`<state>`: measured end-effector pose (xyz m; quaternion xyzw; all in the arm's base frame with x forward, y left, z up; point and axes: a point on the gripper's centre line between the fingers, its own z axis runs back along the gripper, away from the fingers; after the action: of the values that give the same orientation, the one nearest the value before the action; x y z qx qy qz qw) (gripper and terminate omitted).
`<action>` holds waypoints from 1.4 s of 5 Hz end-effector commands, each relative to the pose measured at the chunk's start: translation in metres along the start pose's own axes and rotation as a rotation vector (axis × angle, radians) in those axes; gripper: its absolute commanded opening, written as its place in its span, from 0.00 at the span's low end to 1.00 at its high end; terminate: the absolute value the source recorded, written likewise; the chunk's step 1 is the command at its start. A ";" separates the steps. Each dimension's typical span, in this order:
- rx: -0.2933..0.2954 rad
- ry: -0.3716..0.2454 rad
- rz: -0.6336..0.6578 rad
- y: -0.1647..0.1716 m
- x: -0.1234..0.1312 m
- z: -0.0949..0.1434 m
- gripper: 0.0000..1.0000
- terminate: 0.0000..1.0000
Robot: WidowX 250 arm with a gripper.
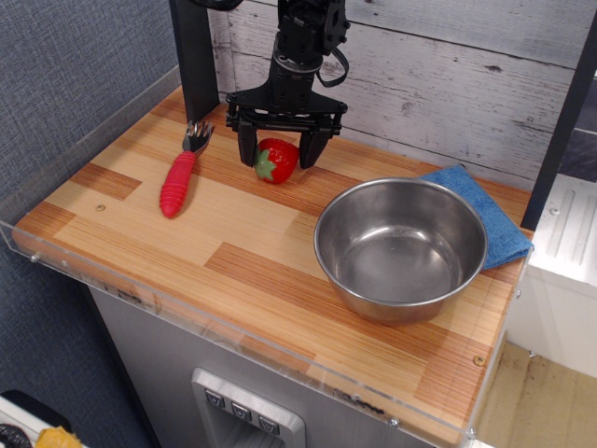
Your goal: Move the tomato to between the bowl and spoon
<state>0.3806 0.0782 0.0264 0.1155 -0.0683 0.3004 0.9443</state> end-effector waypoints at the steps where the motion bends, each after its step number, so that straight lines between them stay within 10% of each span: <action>1: -0.018 -0.037 0.015 0.006 0.000 0.016 1.00 0.00; 3: -0.087 -0.116 0.064 0.018 0.003 0.045 1.00 0.00; 7: -0.258 -0.462 0.098 0.040 -0.021 0.169 1.00 0.00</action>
<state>0.3419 0.0535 0.1854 0.0620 -0.3049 0.2993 0.9020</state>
